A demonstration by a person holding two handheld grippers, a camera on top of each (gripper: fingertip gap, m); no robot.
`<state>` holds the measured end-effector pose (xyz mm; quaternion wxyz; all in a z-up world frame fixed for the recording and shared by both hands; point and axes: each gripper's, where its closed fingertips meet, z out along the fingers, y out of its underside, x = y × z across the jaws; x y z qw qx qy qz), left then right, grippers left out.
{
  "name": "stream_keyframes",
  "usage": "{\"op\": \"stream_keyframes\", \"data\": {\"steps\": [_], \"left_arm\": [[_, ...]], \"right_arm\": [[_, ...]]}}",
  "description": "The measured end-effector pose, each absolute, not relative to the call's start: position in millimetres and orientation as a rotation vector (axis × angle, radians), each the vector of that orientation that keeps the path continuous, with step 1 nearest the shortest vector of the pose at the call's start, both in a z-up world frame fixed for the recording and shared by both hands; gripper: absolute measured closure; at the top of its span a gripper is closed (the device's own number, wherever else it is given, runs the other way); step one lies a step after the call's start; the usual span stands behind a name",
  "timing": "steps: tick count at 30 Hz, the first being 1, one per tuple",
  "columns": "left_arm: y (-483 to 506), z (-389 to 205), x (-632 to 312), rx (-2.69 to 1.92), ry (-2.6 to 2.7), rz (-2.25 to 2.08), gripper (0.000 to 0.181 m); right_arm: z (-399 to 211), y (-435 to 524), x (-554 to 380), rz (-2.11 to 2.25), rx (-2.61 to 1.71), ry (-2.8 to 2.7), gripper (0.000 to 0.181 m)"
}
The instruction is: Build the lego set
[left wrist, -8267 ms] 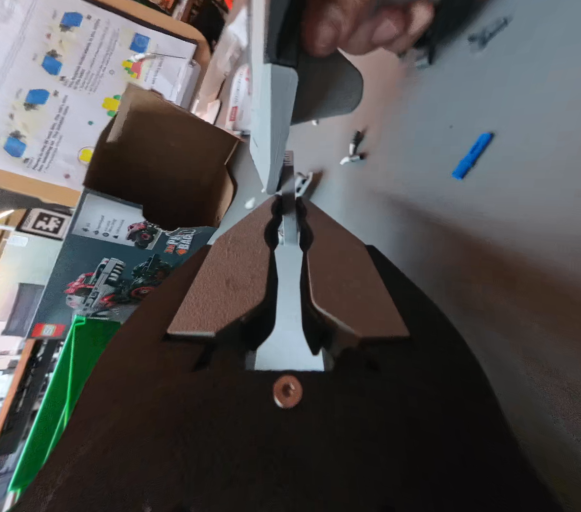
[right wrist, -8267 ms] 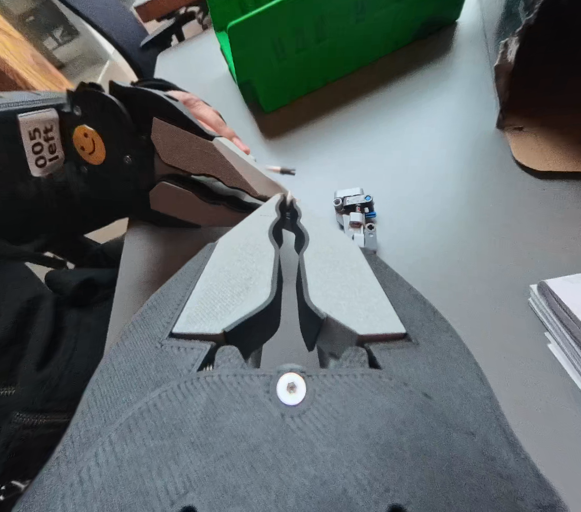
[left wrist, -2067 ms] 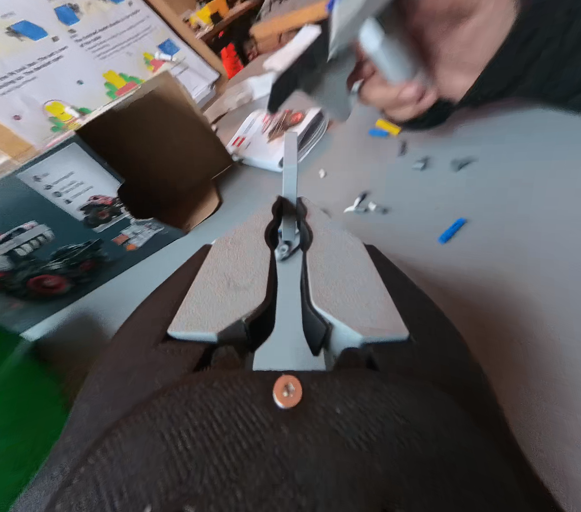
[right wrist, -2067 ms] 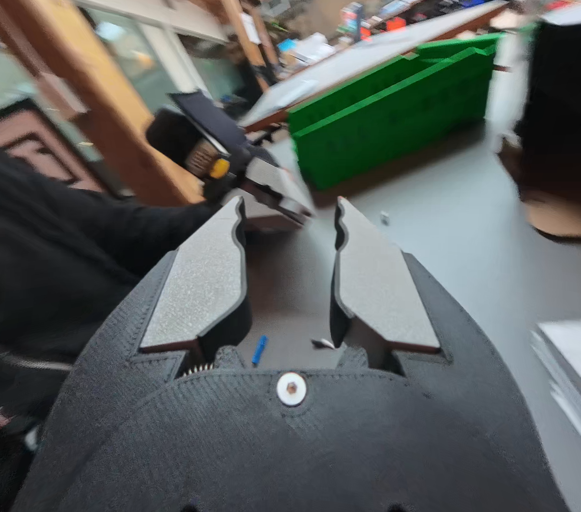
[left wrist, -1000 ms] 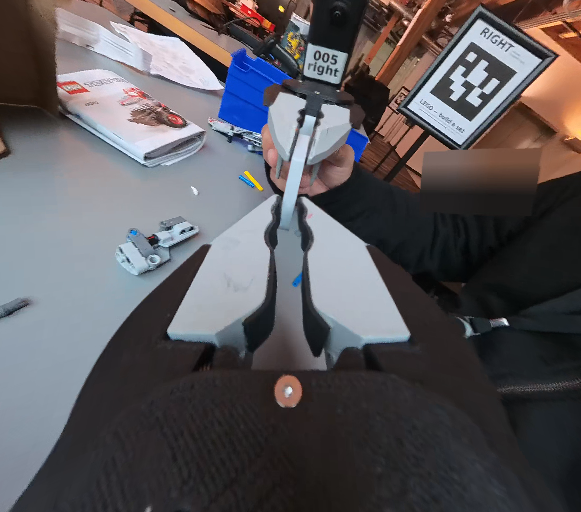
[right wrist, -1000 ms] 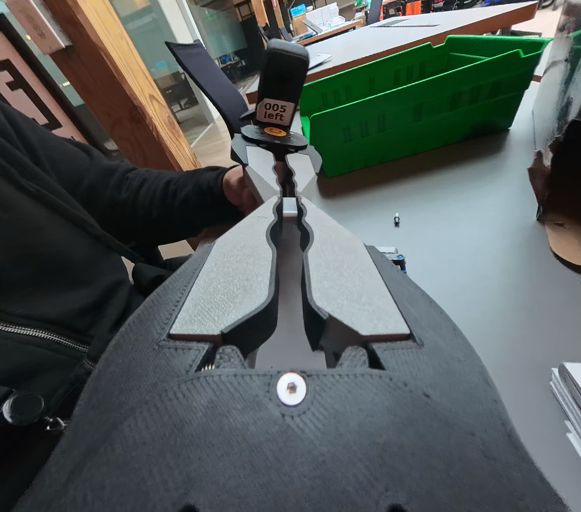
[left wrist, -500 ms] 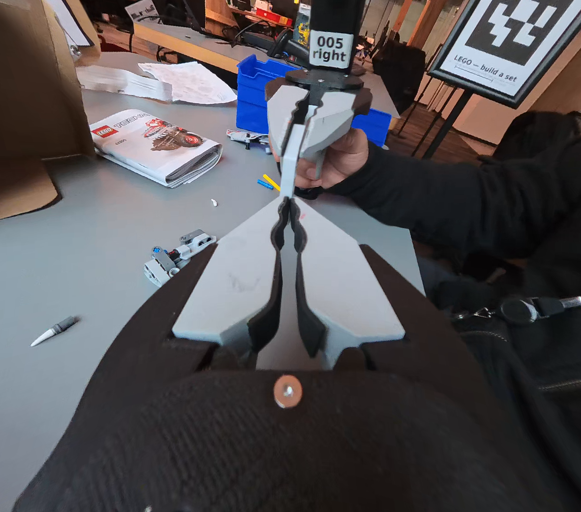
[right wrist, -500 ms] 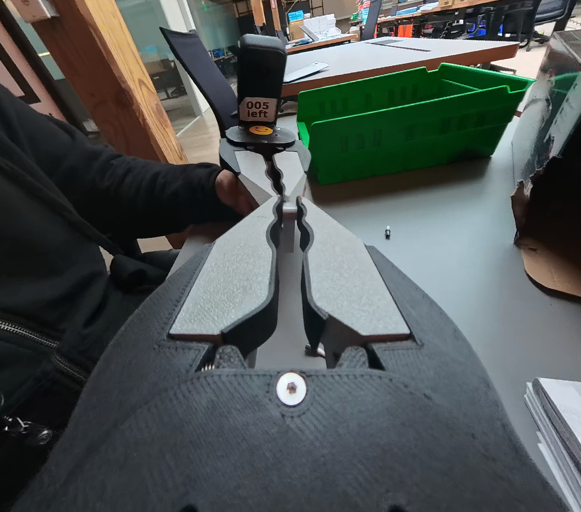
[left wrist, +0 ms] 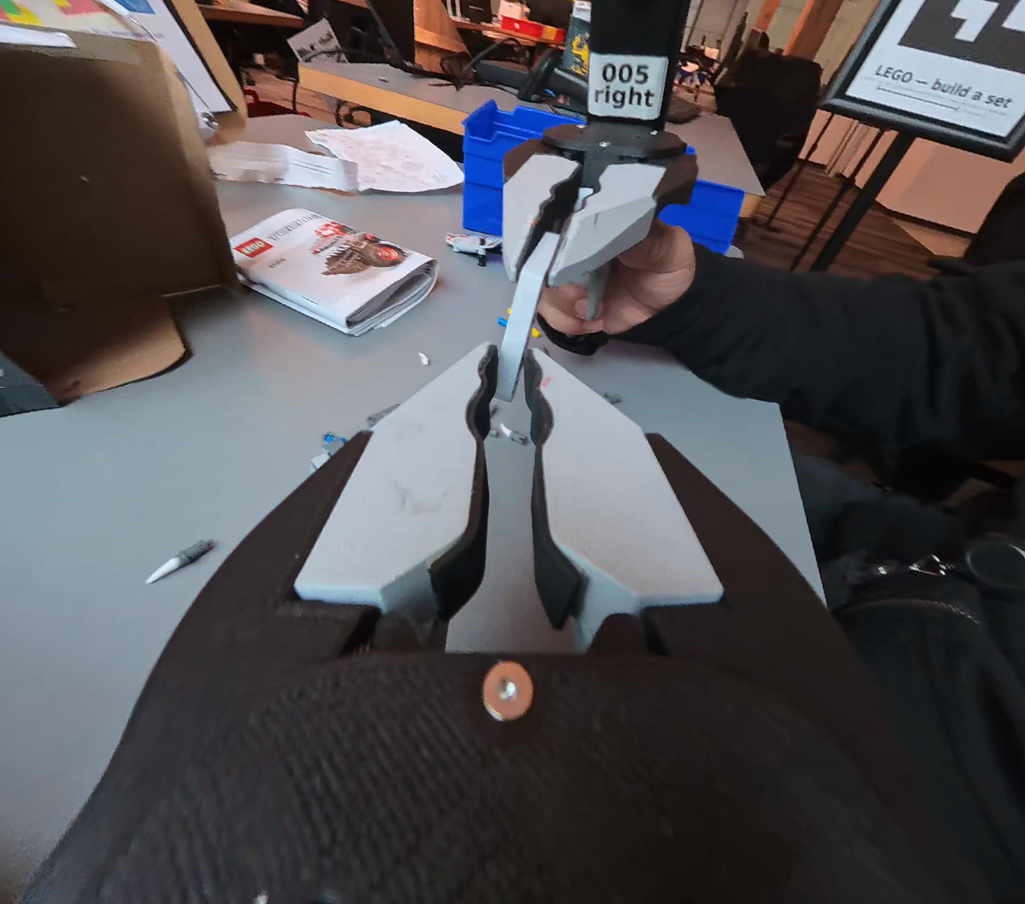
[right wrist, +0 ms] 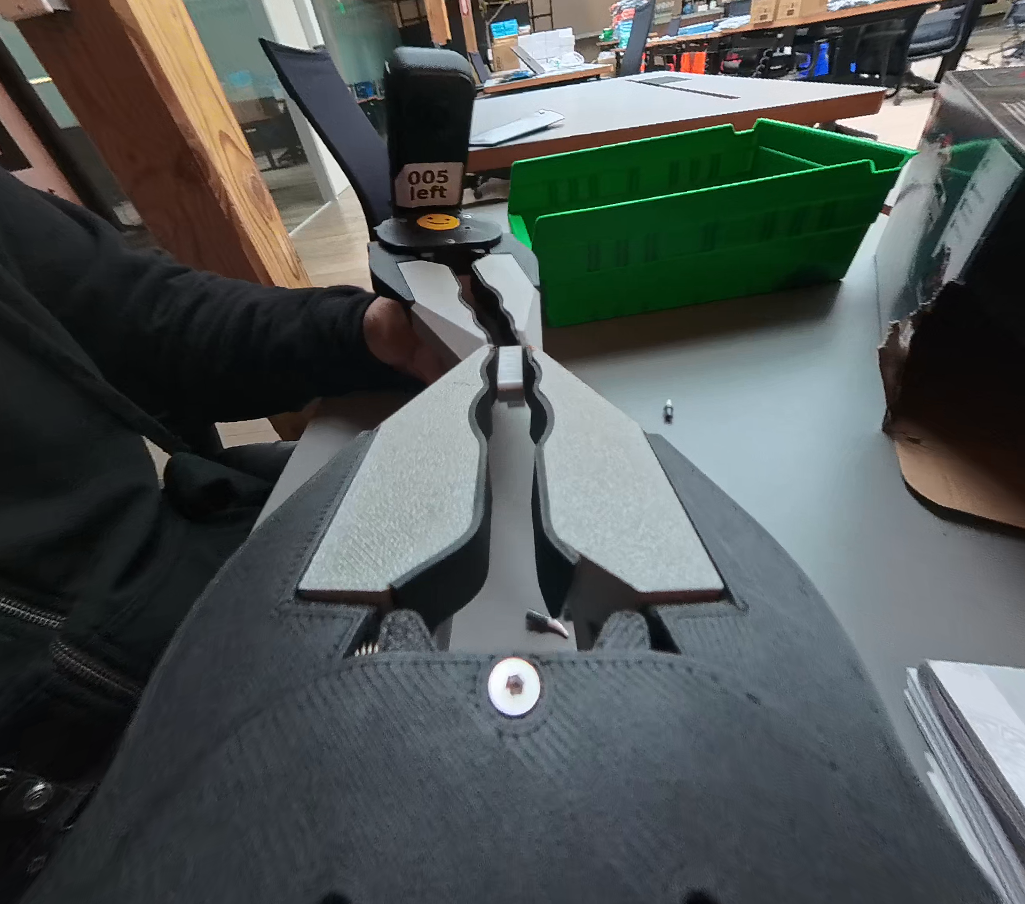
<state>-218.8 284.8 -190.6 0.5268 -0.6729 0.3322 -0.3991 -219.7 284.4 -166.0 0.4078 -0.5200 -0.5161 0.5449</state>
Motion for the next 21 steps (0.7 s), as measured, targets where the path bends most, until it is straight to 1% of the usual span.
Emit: {"op": "stream_keyframes", "data": {"steps": [6,9,15,21], "left_arm": [[290,-178,-229,-1.555,0.732,-0.916,0.174],[295,-179,-234,-1.551,0.728,-0.812,0.176],[297,-194,-225,-1.574,0.830,-0.605,0.153],[305,-206,-230,-1.570,0.924,-0.248,0.169]], "right_arm": [[-172,291,-219,1.362,-1.364,-1.293,0.176],[-175,295,-220,1.292,-1.381,-1.296,0.177],[-178,300,-219,1.285,-1.413,-1.277,0.177],[-182,297,-222,1.379,-1.482,-1.267,0.176]]}}
